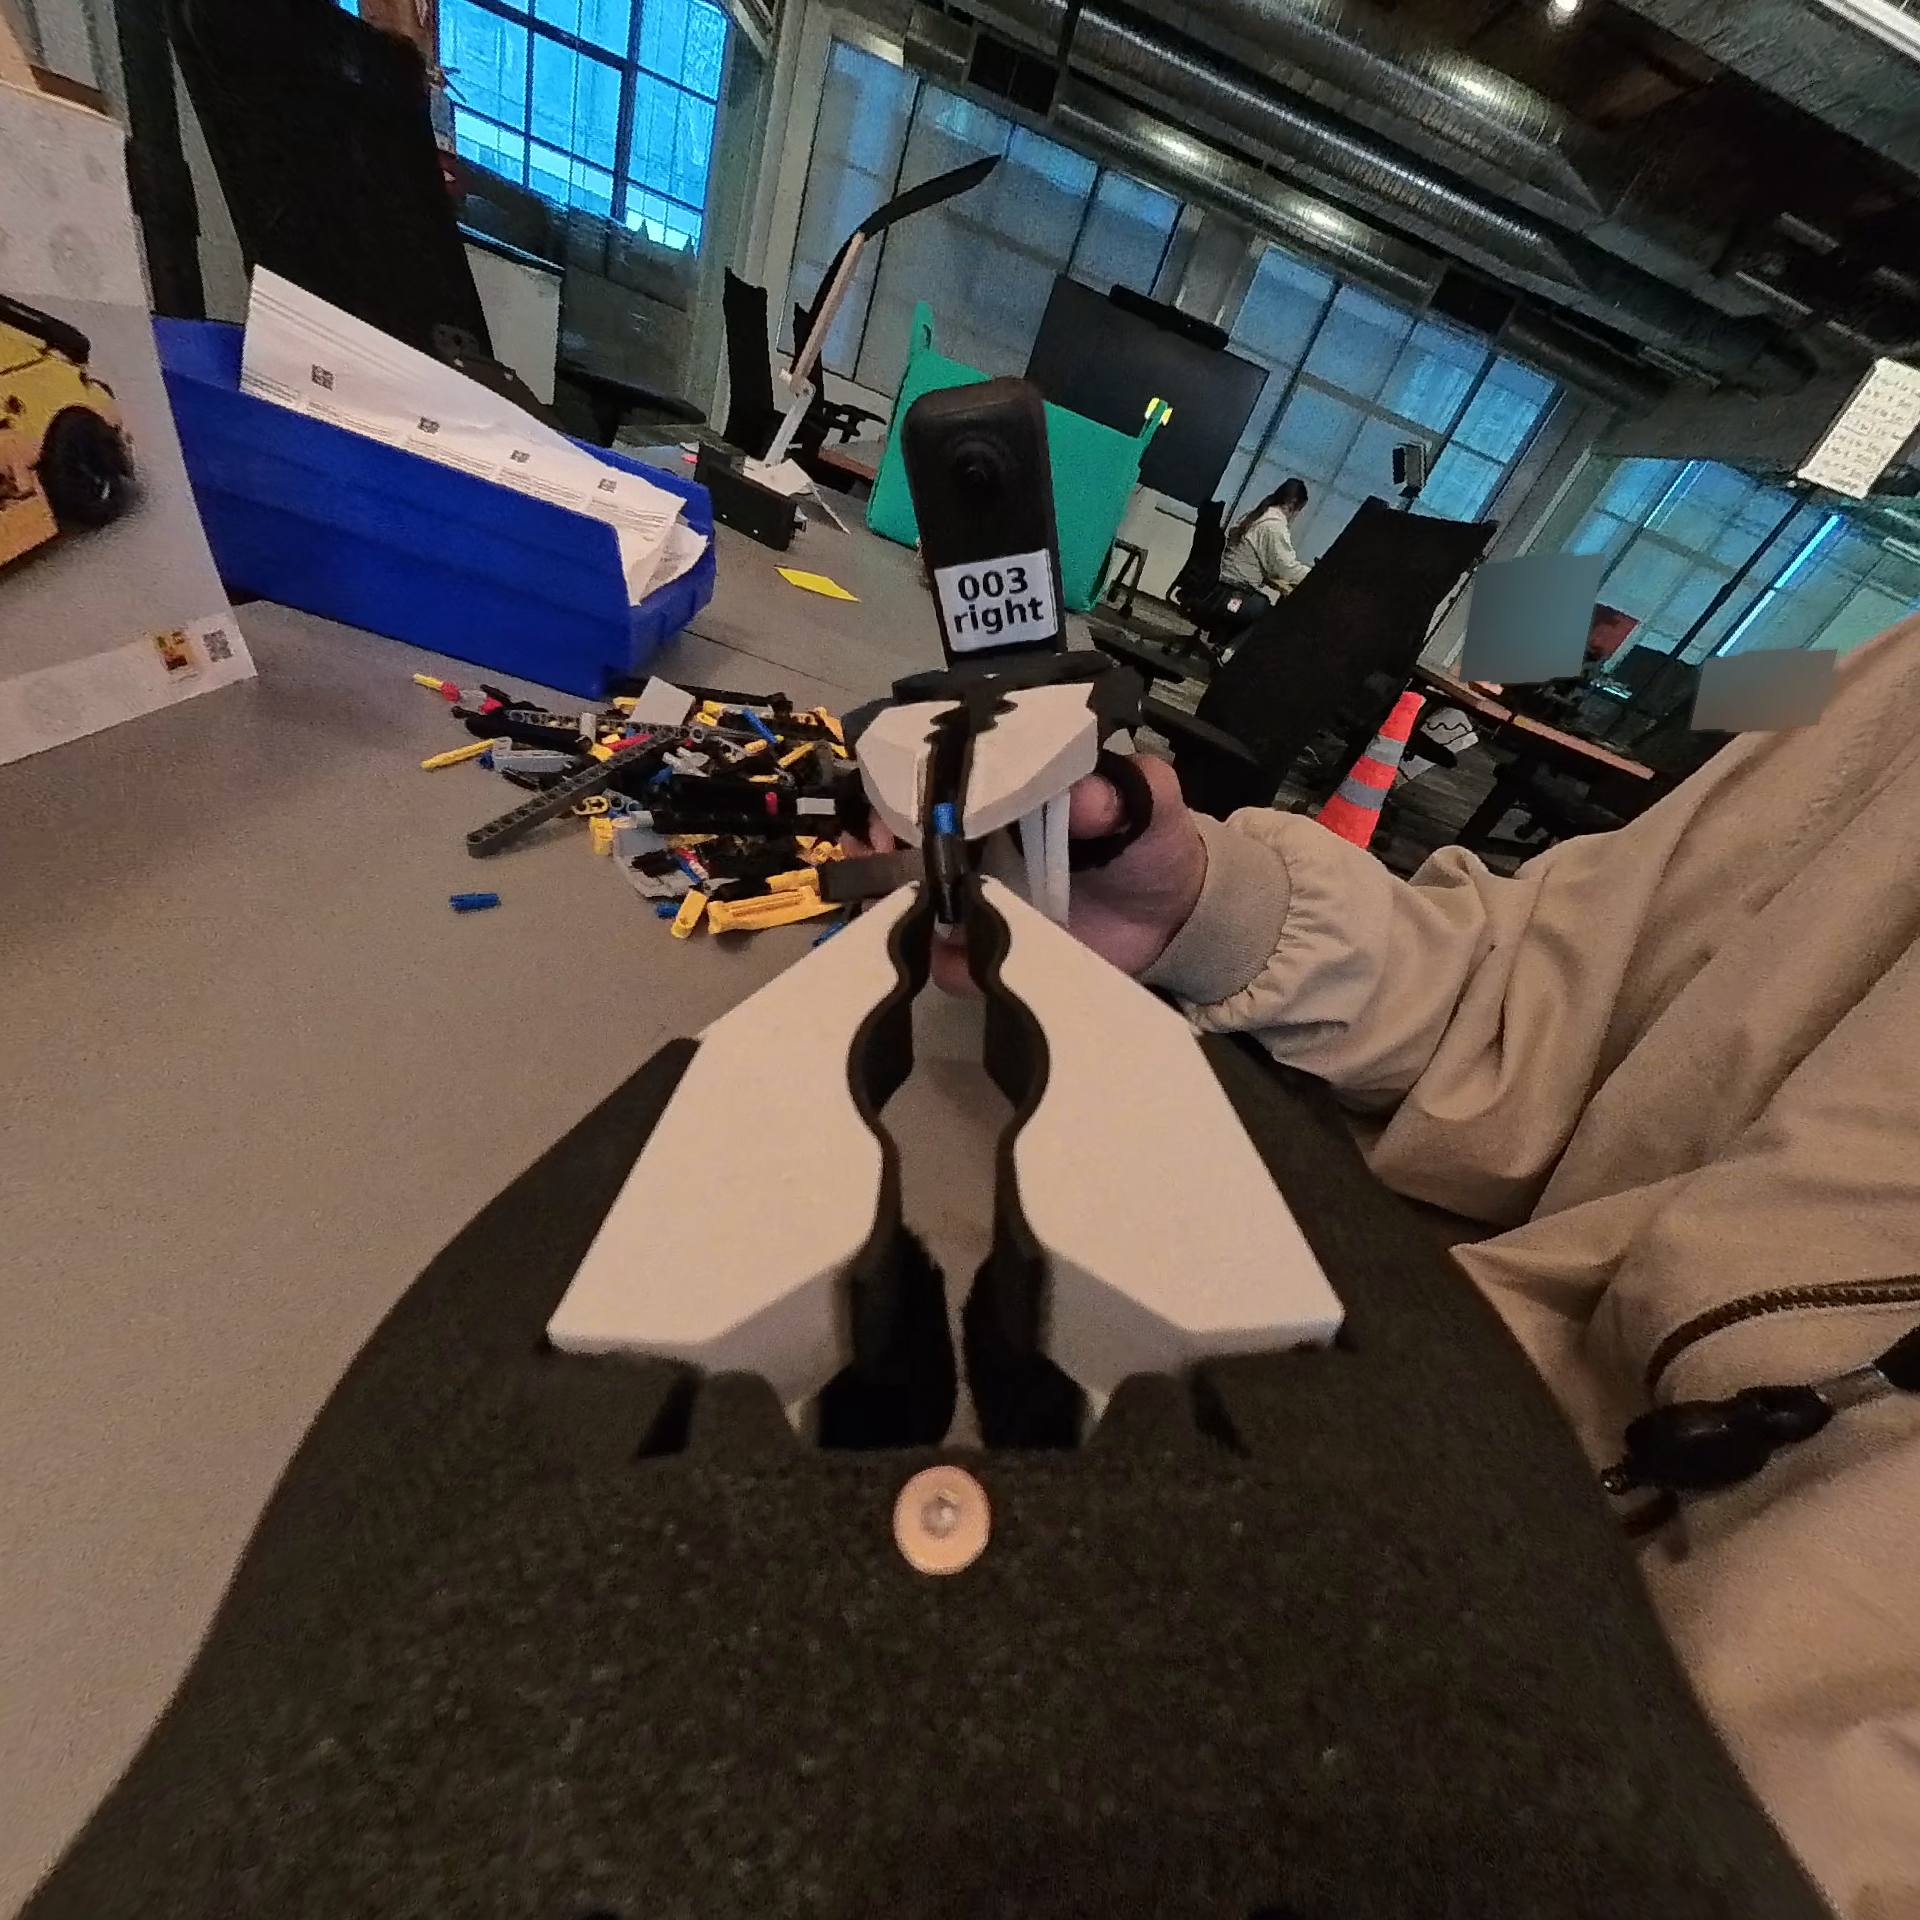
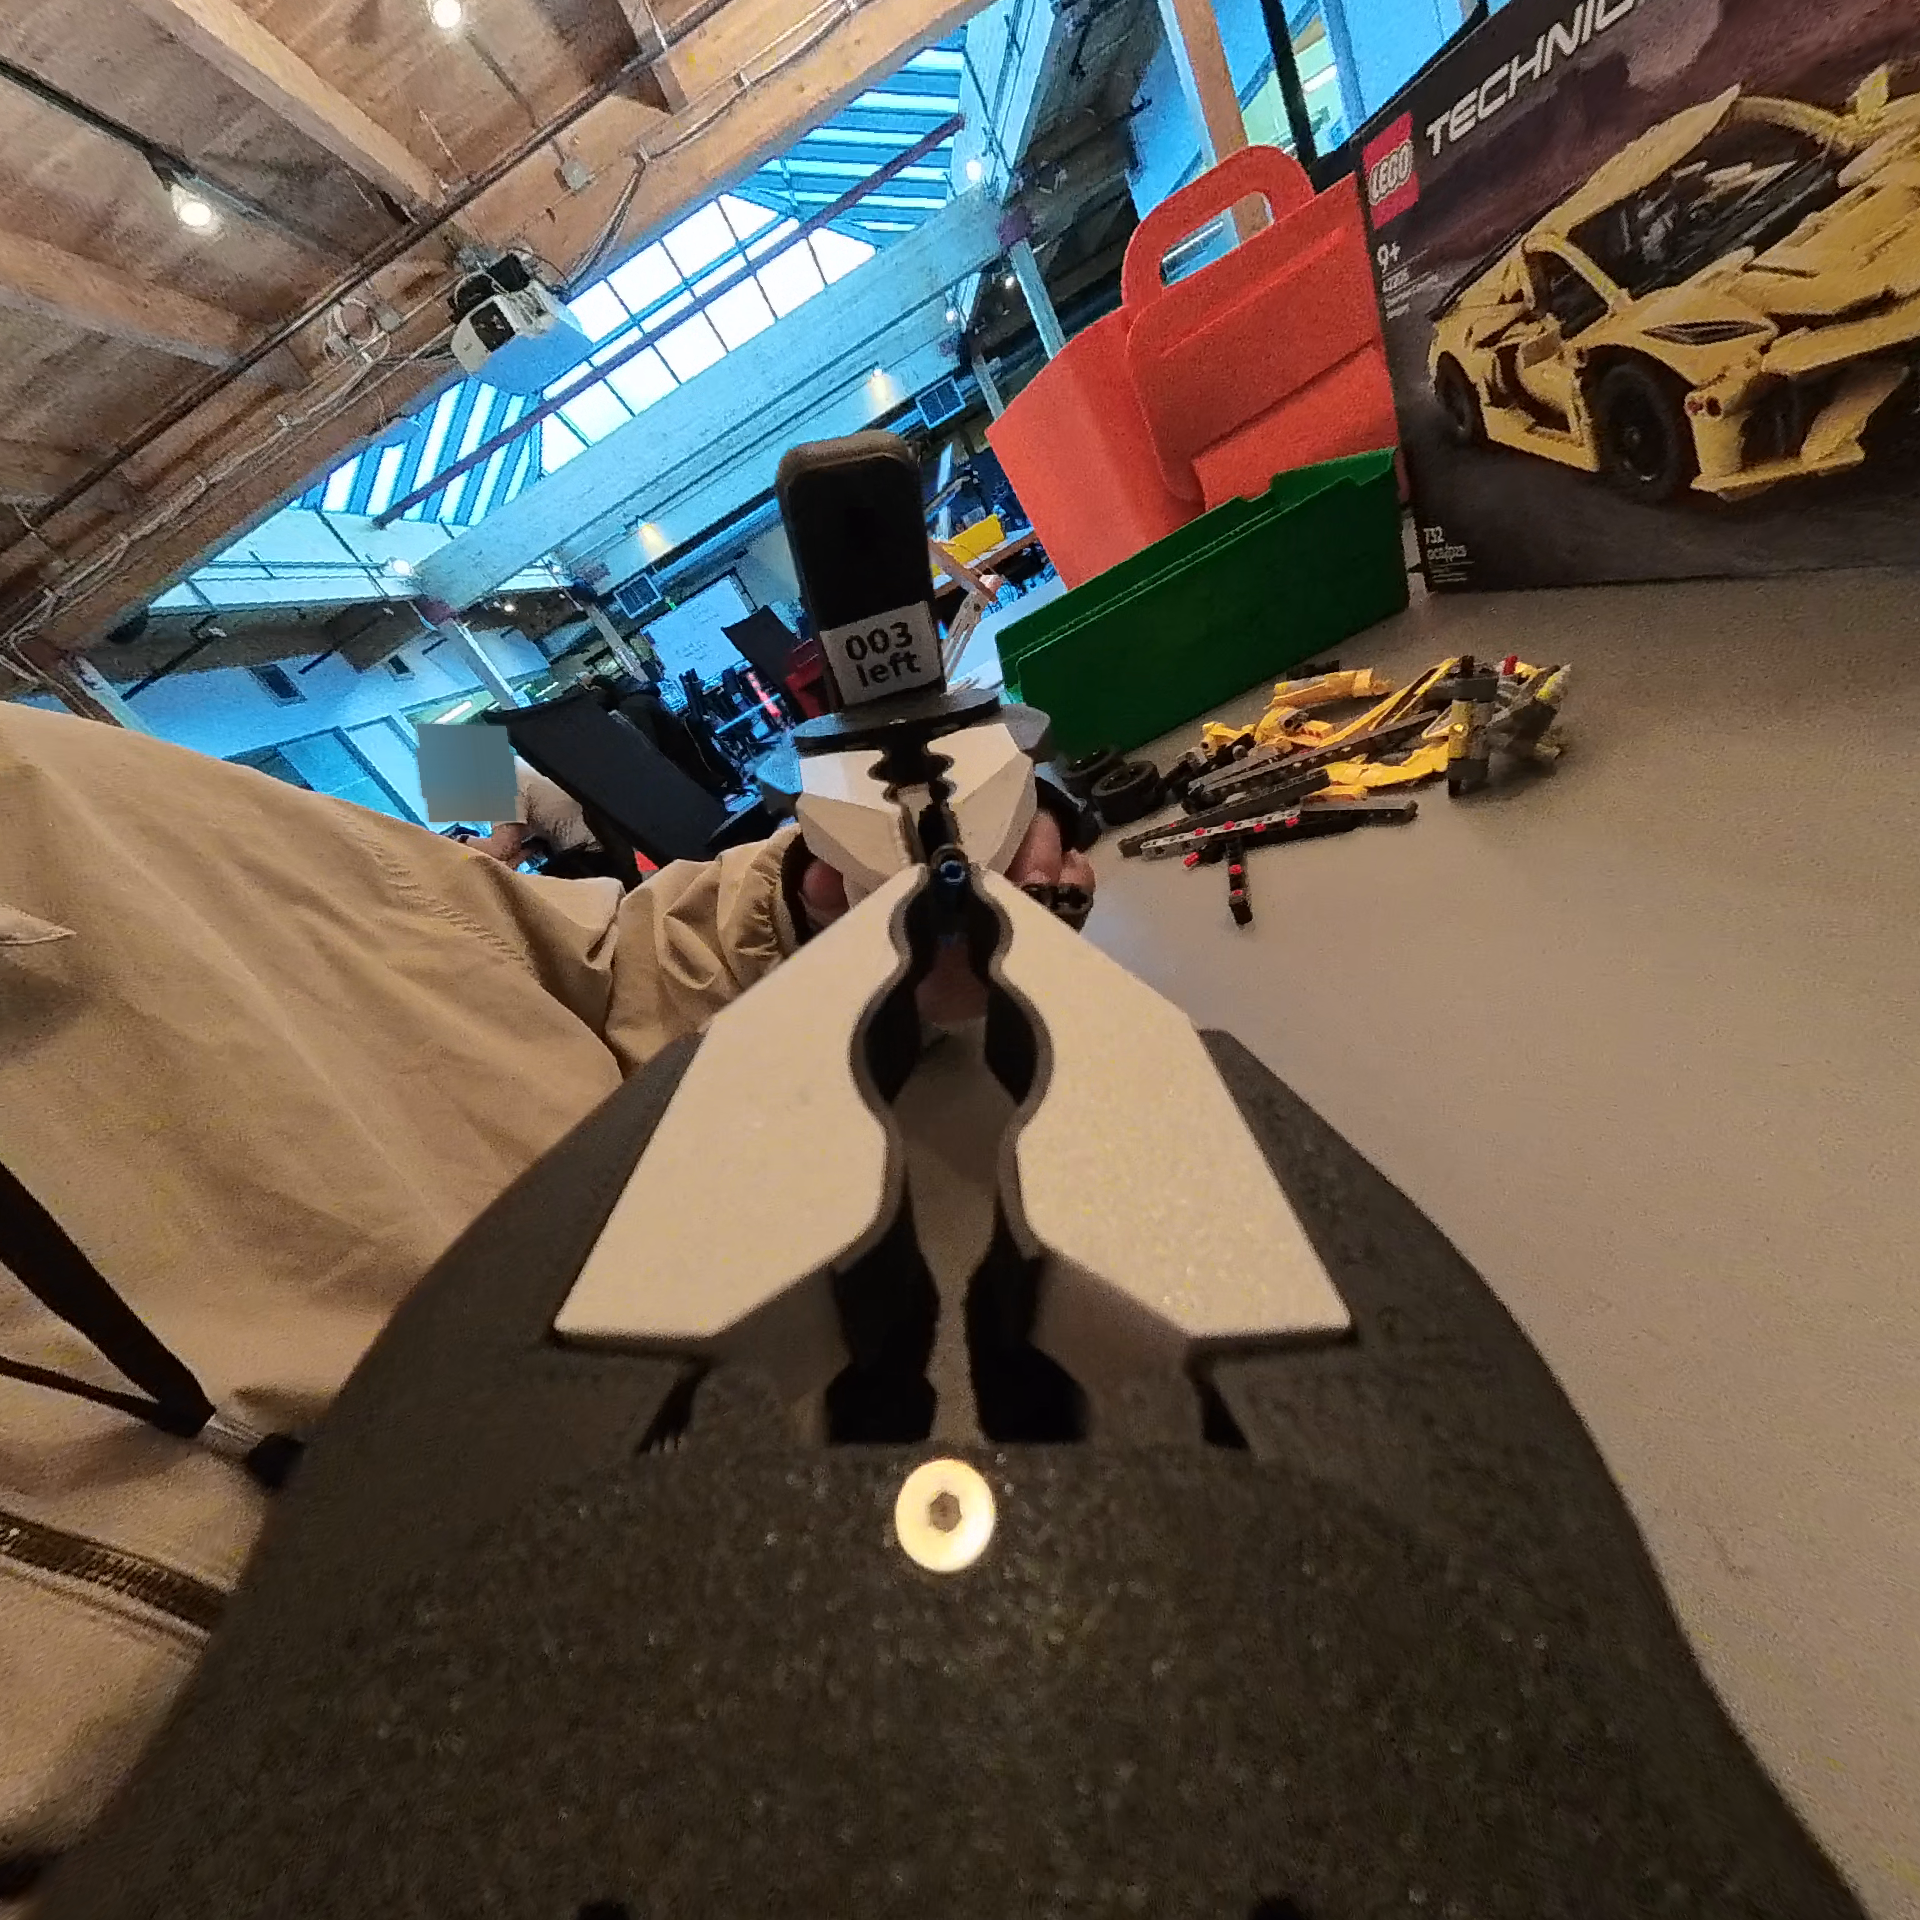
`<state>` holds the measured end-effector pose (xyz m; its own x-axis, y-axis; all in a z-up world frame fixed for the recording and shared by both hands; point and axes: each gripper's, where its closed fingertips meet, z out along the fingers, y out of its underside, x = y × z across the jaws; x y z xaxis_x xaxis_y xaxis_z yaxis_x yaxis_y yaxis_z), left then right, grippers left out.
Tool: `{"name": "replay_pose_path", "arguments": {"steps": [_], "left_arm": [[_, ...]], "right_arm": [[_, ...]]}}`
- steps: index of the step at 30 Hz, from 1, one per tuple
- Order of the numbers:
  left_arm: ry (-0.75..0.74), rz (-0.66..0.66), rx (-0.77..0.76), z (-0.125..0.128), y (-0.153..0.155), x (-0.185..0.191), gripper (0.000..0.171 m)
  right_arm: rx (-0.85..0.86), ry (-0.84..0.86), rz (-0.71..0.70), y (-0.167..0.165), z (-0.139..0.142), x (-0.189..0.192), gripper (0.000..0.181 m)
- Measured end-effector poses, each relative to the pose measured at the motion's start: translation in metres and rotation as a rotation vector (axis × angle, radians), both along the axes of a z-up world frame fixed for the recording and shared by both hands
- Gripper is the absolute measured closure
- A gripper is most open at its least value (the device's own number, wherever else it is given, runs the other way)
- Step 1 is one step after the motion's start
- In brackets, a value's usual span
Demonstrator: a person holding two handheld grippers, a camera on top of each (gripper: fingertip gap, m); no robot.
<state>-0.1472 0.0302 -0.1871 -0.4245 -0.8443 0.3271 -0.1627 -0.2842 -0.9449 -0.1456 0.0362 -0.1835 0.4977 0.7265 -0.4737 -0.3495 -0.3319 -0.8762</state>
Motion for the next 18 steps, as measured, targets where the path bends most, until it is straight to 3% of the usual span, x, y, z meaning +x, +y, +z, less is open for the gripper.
{"name": "replay_pose_path", "arguments": {"steps": [10, 17, 18], "left_arm": [[0.02, 0.021, 0.053, -0.003, -0.001, 0.001, 0.168], [0.01, 0.047, 0.114, -0.001, -0.003, 0.002, 0.168], [0.047, 0.015, 0.17, -0.011, -0.009, 0.002, 0.17]], "right_arm": [[-0.043, 0.04, -0.003, 0.001, 0.0, 0.0, 0.179], [-0.088, 0.229, -0.011, 0.006, 0.008, 0.004, 0.18], [-0.043, 0.296, -0.051, 0.007, 0.019, 0.013, 0.179]]}}
